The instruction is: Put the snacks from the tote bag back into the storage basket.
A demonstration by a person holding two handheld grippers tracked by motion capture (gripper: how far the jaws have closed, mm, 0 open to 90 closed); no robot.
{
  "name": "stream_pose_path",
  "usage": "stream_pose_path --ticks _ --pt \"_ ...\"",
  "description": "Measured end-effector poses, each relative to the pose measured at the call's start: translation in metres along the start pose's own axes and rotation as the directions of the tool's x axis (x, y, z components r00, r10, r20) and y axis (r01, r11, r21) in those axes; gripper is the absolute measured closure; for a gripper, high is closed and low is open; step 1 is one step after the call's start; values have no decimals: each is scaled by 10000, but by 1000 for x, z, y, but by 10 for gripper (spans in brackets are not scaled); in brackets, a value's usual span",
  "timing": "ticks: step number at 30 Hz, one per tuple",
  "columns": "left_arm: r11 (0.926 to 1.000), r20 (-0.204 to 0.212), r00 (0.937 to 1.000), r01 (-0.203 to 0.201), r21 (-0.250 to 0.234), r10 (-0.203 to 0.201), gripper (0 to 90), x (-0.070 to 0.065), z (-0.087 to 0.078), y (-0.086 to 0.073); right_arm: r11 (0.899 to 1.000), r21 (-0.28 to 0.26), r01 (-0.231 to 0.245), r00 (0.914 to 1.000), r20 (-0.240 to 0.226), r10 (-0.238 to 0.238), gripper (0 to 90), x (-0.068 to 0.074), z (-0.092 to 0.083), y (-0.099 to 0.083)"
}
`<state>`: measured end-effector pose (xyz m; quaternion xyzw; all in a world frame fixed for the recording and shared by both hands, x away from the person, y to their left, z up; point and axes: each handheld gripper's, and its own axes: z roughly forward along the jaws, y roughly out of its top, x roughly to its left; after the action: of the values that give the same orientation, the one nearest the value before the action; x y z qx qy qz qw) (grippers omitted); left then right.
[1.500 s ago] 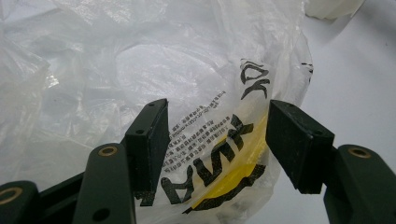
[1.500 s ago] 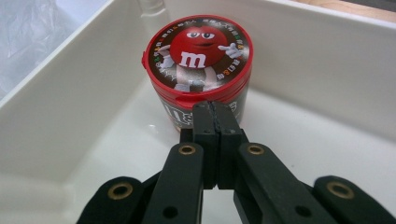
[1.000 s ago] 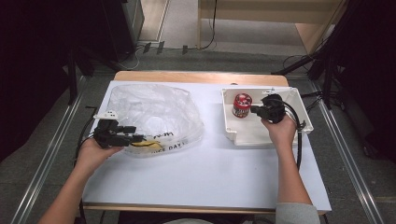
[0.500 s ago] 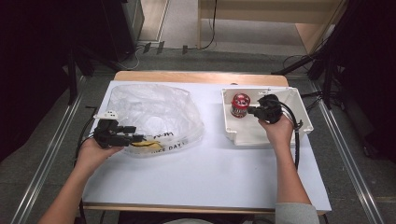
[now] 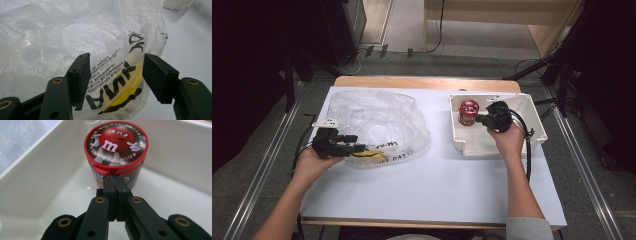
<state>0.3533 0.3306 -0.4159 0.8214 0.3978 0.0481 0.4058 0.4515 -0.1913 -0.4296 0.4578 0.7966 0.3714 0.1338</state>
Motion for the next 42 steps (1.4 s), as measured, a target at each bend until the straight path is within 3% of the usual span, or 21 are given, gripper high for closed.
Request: stream_pose_path --ticks 11,16,23,30,42 --pt "10000 -11 10000 -9 8 9 405 0 0 0 10000 -61 -66 9997 -249 64 885 -1 -3 1" --pt "10000 -10 10000 -42 54 42 404 0 0 0 9999 118 -58 9993 -370 62 793 -1 -10 4" --pt "10000 -33 10000 -16 -28 16 404 0 -1 1 9997 -112 -207 9987 -460 202 640 2 -20 9" --pt "10000 -6 10000 -45 -12 45 405 0 -1 1 9989 -469 -59 9979 -654 28 598 14 -29 15" --pt "10000 29 10000 -4 -11 4 405 -1 -1 1 9976 -627 307 9938 -1049 -372 535 41 -41 24"
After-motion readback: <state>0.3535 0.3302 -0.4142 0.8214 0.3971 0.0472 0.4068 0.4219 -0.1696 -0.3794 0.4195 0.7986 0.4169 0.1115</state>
